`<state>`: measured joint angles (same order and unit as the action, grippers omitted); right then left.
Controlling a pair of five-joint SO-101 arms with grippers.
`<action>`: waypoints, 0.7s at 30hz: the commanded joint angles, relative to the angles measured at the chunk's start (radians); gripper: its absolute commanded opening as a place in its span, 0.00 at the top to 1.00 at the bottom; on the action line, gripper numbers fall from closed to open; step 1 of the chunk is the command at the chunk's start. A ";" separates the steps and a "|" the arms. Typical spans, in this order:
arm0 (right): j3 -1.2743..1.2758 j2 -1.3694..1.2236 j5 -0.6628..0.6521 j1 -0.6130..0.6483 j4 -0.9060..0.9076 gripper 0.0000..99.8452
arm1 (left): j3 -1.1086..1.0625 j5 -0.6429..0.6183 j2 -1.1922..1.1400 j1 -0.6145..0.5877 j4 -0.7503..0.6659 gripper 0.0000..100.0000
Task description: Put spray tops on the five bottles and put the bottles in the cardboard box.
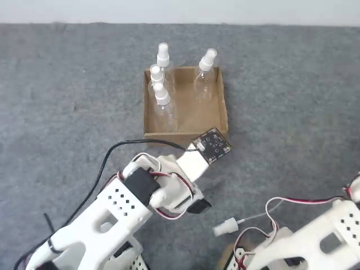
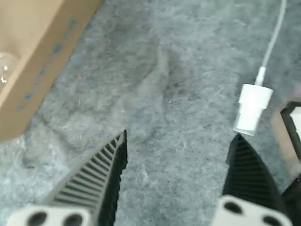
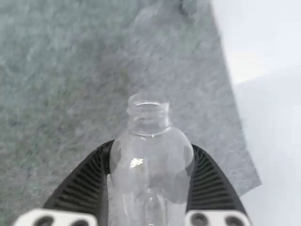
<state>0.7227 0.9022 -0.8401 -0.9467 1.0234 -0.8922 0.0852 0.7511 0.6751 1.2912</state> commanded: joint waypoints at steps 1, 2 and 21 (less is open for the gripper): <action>-0.222 -0.096 0.012 -0.007 0.091 0.93 | 0.042 -0.012 0.034 0.011 0.005 0.68; -0.275 -0.140 0.017 -0.005 0.125 0.93 | 0.036 -0.012 0.034 0.011 0.002 0.68; -0.957 -0.763 0.083 -0.015 0.325 0.93 | -0.031 -0.084 0.028 0.333 -0.077 0.68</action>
<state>-0.0997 0.1841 -0.7695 -0.9436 1.3410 -0.8938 0.0499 0.7511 0.9421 1.2896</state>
